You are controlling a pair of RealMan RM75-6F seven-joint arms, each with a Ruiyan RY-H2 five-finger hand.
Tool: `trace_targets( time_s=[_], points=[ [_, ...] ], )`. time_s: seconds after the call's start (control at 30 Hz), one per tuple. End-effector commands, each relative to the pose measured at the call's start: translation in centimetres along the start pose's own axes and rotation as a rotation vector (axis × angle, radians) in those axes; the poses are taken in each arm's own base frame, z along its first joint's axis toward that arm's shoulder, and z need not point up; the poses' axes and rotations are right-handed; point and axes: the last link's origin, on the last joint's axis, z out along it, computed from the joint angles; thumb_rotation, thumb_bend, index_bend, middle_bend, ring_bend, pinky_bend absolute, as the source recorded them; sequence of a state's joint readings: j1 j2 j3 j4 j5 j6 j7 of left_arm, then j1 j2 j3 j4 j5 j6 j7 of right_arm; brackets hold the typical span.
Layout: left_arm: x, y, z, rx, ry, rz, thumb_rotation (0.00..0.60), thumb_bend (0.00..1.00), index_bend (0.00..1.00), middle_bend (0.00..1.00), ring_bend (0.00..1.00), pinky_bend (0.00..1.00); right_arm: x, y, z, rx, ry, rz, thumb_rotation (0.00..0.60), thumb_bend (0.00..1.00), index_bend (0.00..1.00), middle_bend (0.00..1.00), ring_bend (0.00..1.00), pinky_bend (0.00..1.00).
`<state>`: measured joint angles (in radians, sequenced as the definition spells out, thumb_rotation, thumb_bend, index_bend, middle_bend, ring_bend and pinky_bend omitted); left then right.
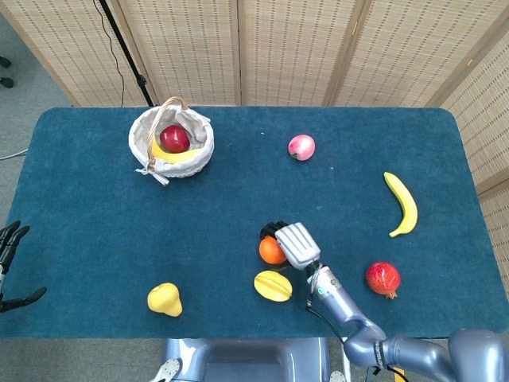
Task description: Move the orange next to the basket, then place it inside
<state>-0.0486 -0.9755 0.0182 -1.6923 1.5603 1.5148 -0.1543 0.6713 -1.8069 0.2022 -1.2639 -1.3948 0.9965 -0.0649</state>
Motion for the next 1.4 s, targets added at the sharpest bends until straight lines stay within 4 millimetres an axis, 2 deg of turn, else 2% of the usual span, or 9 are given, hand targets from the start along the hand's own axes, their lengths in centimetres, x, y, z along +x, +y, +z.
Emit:
trace_targets(
  time_s=[0.03,0.17,0.3,0.63,0.73,0.87,0.97,1.13,1.4],
  points=[
    [-0.1,0.0,0.0,-0.001,-0.003,0.003,0.6,0.0,0.0,0.0,0.0,0.0,-0.5,-0.7,2.3,-0.019,-0.02,0.009,0.6,0.08,0.72,0.66,0.69,0.73],
    [-0.1,0.0,0.1,-0.001,-0.008,0.003,0.6,0.0,0.0,0.0,0.0,0.0,-0.2,-1.6,5.5,-0.036,-0.026,0.022,0.6,0.08,0.72,0.66,0.69,0.73],
    [-0.3,0.0,0.2,-0.002,-0.016,0.004,0.6,0.0,0.0,0.0,0.0,0.0,0.6,-2.2,7.0,-0.046,-0.01,0.039,0.6,0.08,0.72,0.66,0.69,0.73],
    [-0.3,-0.1,0.3,-0.002,-0.019,-0.001,0.6,0.0,0.0,0.0,0.0,0.0,0.9,-3.0,7.8,-0.064,-0.003,0.076,0.6,0.08,0.71,0.65,0.67,0.73],
    [-0.3,-0.1,0.3,-0.005,-0.023,0.0,0.6,0.0,0.0,0.0,0.0,0.0,0.4,-2.4,7.5,-0.087,-0.029,0.106,0.6,0.05,0.62,0.54,0.56,0.64],
    [-0.4,0.0,0.3,-0.006,-0.025,0.0,0.6,0.0,0.0,0.0,0.0,0.0,0.6,-1.9,7.4,-0.115,-0.01,0.105,0.6,0.0,0.41,0.3,0.33,0.38],
    [-0.4,-0.1,0.4,-0.005,-0.027,0.0,0.6,0.0,0.0,0.0,0.0,0.0,1.1,-1.7,7.4,-0.124,0.014,0.098,0.6,0.0,0.3,0.21,0.23,0.24],
    [-0.4,-0.1,0.4,-0.007,-0.03,-0.001,0.6,0.0,0.0,0.0,0.0,0.0,1.5,-1.2,7.0,-0.132,0.02,0.098,0.6,0.0,0.19,0.12,0.15,0.13],
    [-0.4,-0.1,0.4,-0.007,-0.03,-0.002,0.6,0.0,0.0,0.0,0.0,0.0,3.1,0.6,5.5,-0.16,0.013,0.066,0.6,0.0,0.15,0.09,0.1,0.11]
  ],
)
